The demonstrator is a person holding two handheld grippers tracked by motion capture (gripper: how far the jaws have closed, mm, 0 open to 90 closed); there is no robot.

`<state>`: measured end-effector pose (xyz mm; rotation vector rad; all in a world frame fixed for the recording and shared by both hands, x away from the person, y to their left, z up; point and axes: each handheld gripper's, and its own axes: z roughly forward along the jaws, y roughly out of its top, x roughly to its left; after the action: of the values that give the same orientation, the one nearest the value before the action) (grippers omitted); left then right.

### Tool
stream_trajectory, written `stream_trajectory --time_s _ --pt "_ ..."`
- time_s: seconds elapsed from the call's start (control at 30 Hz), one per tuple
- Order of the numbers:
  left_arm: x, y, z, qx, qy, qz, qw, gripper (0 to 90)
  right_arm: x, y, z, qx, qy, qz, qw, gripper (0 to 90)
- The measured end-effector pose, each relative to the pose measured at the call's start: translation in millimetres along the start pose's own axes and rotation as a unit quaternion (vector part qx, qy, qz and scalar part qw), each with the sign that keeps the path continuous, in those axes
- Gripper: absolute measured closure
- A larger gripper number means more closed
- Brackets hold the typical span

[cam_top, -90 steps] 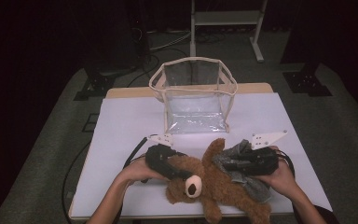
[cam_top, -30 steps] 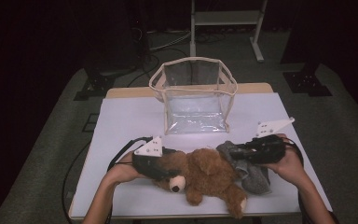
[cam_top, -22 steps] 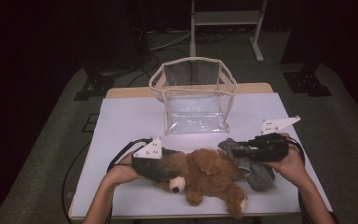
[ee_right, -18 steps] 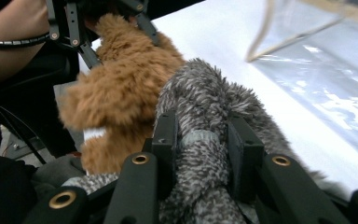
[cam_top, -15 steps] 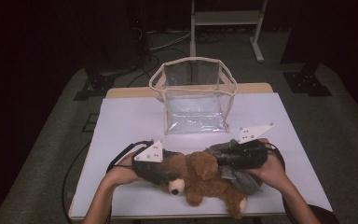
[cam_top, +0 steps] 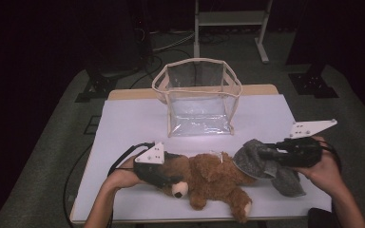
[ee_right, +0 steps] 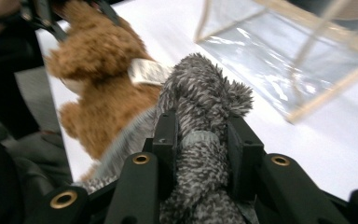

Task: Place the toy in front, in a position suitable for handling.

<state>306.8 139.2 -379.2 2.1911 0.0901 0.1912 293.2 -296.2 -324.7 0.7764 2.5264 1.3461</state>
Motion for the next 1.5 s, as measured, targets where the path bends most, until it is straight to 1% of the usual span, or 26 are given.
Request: stream_trajectory --time_s 0.07,0.13,0.2,0.27,0.3,0.37,0.43,0.53,0.6,0.63,0.7,0.83,0.93,1.0,1.03,1.17,1.23,1.33,1.37,1.4,1.47,1.5 --pt "0.1 -0.1 0.0 0.000 0.000 -0.001 1.0000 32.2 -0.8 1.3 -11.1 0.005 -0.013 -0.001 0.9999 68.0" --pt "0.3 -0.3 -0.1 0.000 -0.001 -0.002 1.0000 32.2 -0.4 3.3 -22.1 0.008 -0.029 -0.010 0.9995 68.0" --pt "0.6 -0.6 -0.1 -0.001 -0.003 -0.004 1.0000 31.9 -1.2 4.6 -29.7 -0.001 -0.030 -0.008 0.9995 68.0" --pt "0.6 -0.7 -0.2 -0.001 -0.003 -0.005 1.0000 31.9 -0.9 5.8 -33.9 0.002 -0.037 -0.011 0.9993 68.0" --pt "0.7 -0.6 -0.2 -0.001 -0.003 -0.003 1.0000 31.9 -1.3 6.0 -34.5 -0.001 -0.035 -0.011 0.9993 68.0" --pt "0.3 0.0 0.1 0.000 -0.002 -0.003 1.0000 31.8 -1.8 5.4 -31.7 -0.003 -0.026 -0.008 0.9996 68.0" --pt "-0.1 0.4 0.1 0.001 -0.001 -0.001 1.0000 31.7 -1.2 4.5 -23.3 0.001 -0.016 -0.005 0.9999 68.0" --pt "-0.7 0.6 0.0 0.002 0.000 0.000 1.0000 31.8 0.2 4.9 -4.2 0.009 -0.002 -0.009 0.9999 68.0" --pt "-0.6 0.4 -0.1 0.002 -0.001 0.000 1.0000 31.8 1.3 7.6 4.7 0.013 0.001 -0.017 0.9998 68.0" --pt "-0.4 0.2 -0.2 0.001 -0.001 0.000 1.0000 31.8 0.9 9.3 6.8 0.011 0.006 -0.016 0.9998 68.0" --pt "-0.2 0.0 -0.3 0.001 -0.002 0.001 1.0000 31.7 -0.9 12.0 6.2 0.012 0.006 -0.017 0.9998 68.0" --pt "0.3 0.0 -0.3 0.001 -0.003 0.001 1.0000 31.7 -6.5 10.3 -7.5 0.008 -0.004 -0.007 0.9999 68.0" --pt "0.1 0.0 -0.1 0.000 -0.003 0.000 1.0000 31.8 -10.9 3.9 -21.7 0.000 -0.014 0.005 0.9999 68.0" --pt "-0.1 0.2 -0.1 0.000 -0.002 0.000 1.0000 31.8 -13.2 -1.4 -30.7 0.000 -0.021 0.013 0.9997 68.0" --pt "0.0 0.2 -0.1 0.001 -0.002 -0.001 1.0000 31.7 -14.4 -4.6 -35.9 0.001 -0.029 0.014 0.9995 68.0" --pt "0.8 -0.4 0.0 -0.001 -0.005 -0.003 1.0000 31.7 -17.4 -11.9 -52.8 0.000 -0.047 0.026 0.9986 68.0" --pt "1.2 -0.7 0.2 -0.002 -0.006 -0.005 1.0000 31.7 -18.5 -13.4 -59.1 -0.004 -0.052 0.028 0.9982 68.0" --pt "1.3 -0.9 0.2 -0.003 -0.006 -0.007 1.0000 31.6 -17.9 -13.9 -64.2 -0.006 -0.056 0.030 0.9979 68.0" --pt "1.3 -0.8 0.2 -0.003 -0.006 -0.007 1.0000 31.6 -17.7 -13.3 -64.1 -0.008 -0.053 0.029 0.9981 68.0" --pt "1.2 -0.8 0.2 -0.002 -0.006 -0.006 1.0000 31.6 -17.0 -12.7 -63.5 -0.006 -0.054 0.027 0.9982 68.0" --pt "1.1 -0.7 0.1 -0.002 -0.006 -0.006 1.0000 31.6 -14.4 -9.8 -63.1 0.000 -0.060 0.016 0.9980 68.0" --pt "1.1 -0.8 0.1 -0.003 -0.006 -0.007 1.0000 31.6 -13.3 -8.5 -63.6 -0.003 -0.057 0.016 0.9983 68.0"
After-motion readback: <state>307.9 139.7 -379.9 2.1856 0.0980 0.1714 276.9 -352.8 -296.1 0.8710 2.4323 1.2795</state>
